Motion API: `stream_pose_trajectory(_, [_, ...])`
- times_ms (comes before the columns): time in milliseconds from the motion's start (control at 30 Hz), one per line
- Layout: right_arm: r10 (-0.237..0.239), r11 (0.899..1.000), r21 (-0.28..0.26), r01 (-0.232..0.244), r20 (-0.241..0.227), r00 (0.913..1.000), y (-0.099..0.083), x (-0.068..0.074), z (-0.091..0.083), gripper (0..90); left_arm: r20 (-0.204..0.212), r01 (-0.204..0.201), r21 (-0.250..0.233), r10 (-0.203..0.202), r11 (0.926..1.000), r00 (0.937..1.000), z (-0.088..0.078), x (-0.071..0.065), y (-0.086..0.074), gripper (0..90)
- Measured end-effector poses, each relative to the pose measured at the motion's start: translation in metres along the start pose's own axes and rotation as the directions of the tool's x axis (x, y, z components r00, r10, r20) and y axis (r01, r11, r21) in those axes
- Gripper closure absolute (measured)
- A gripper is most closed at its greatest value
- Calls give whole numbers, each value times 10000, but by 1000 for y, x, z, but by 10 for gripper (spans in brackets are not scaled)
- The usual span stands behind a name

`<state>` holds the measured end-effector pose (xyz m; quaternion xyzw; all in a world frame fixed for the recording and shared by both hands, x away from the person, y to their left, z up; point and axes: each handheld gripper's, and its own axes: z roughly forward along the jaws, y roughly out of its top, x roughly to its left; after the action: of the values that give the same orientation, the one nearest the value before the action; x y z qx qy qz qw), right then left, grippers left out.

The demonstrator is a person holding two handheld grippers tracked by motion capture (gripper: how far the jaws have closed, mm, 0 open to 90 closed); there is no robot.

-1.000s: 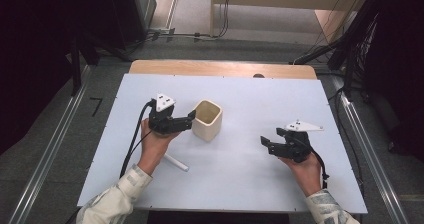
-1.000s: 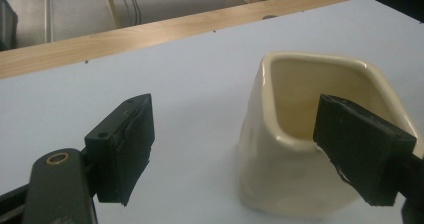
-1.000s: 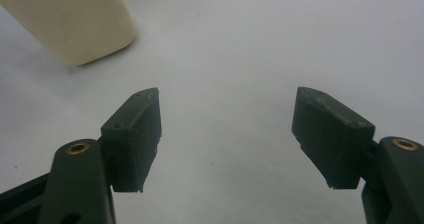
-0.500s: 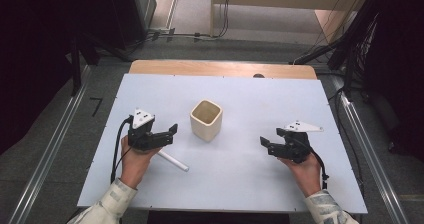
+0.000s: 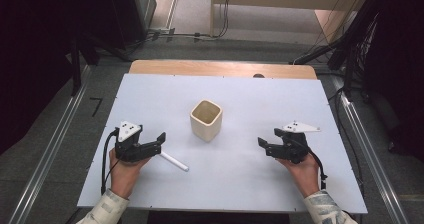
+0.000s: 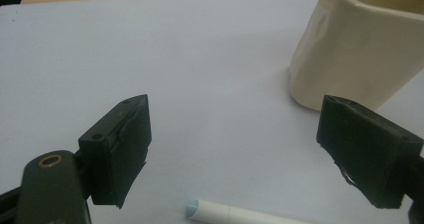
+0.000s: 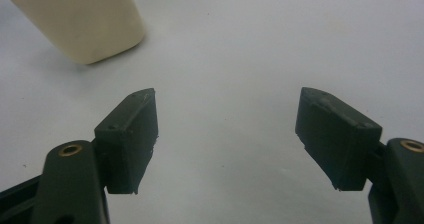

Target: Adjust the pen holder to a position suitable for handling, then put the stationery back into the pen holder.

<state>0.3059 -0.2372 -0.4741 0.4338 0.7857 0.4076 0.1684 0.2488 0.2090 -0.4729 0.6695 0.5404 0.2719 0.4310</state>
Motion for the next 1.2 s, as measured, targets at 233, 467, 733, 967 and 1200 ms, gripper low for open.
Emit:
stream_pose_trajectory(233, [-141, 9999, 8, 141, -118, 9998, 0, 4, 2, 229, -260, 239, -217, -245, 9995, 9994, -5, 8, -3, 127])
stream_pose_trajectory(467, [-300, 9995, -25, 300, -261, 9992, 2, 10, 5, 227, -316, 509, -253, -517, 9984, 9982, -10, 14, -6, 123])
stream_pose_trajectory(733, [-691, 9976, -102, 687, -417, 9967, 5, 23, 13, 227, -642, 599, -337, -620, 9976, 9960, -10, 19, -8, 123])
stream_pose_trajectory(967, [-991, 9951, -49, 990, -507, 9938, 8, 36, 20, 201, -859, 920, -327, -946, 9952, 9918, -8, 28, -10, 123])
stream_pose_trajectory(1200, [-1260, 9920, -91, 1257, -857, 9883, 12, 55, 26, 153, -854, 946, -466, -983, 9944, 9915, -9, 27, -9, 124])
